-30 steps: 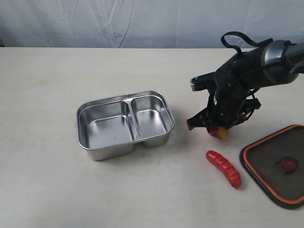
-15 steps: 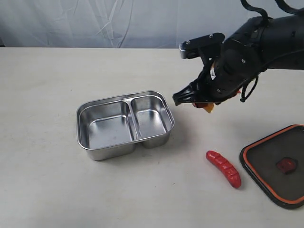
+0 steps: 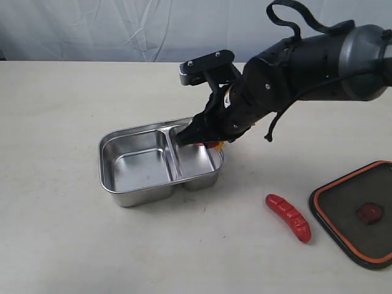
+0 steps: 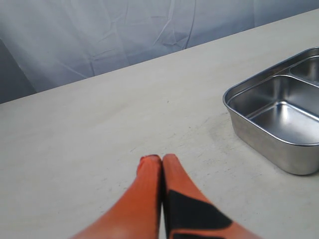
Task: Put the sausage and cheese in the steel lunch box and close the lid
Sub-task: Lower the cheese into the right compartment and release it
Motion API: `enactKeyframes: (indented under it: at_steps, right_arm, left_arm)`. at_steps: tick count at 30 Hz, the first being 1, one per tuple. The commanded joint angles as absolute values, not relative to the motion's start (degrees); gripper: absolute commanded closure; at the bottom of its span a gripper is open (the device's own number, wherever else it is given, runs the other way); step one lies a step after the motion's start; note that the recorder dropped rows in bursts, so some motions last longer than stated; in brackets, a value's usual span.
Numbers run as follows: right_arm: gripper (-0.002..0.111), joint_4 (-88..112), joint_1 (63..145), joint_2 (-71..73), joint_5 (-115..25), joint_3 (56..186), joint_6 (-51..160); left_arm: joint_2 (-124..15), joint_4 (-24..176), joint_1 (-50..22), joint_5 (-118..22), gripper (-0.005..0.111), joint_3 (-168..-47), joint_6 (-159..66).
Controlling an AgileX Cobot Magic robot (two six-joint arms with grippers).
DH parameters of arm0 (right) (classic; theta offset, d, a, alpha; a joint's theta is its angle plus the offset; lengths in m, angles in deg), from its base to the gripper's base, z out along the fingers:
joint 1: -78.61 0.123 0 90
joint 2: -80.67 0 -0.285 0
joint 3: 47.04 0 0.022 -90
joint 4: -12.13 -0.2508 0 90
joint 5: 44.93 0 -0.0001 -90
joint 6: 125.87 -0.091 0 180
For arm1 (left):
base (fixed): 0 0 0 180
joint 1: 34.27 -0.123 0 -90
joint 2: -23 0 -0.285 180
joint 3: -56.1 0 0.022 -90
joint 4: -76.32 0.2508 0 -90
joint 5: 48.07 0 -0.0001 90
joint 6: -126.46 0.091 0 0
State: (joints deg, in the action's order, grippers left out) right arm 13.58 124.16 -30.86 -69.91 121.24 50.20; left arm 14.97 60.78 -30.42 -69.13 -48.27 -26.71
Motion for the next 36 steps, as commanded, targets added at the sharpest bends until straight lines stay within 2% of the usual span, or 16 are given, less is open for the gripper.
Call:
enactKeyframes:
  at_steps: [1,15,18,23,25,36]
  right_arm:
    - [0.108,4.1,124.3,-33.7,-69.6,124.3,59.7]
    - [0.108,-0.7,124.3,-41.3,-71.9,126.9,58.1]
    - [0.1,-3.8,124.3,-41.5,-72.5,126.9,55.9]
    - [0.071,-9.8,124.3,-41.5,-75.0,126.9,55.7]
    - [0.063,-12.8,124.3,-41.5,-76.7,126.9,55.7]
    - [0.062,-14.8,124.3,-39.6,-79.9,126.9,55.7]
  left_arm:
    - [15.2,60.8,-30.7,-68.8,0.107,-48.2,-27.0]
    - [15.2,60.8,-30.7,-68.8,0.107,-48.2,-27.0]
    - [15.2,60.8,-30.7,-68.7,0.107,-48.2,-27.0]
    - [15.2,60.8,-30.7,-68.7,0.107,-48.2,-27.0]
    - [15.2,60.8,-30.7,-68.7,0.107,-48.2,-27.0]
    - [15.2,60.8,-30.7,-68.7,0.107,-48.2,-27.0]
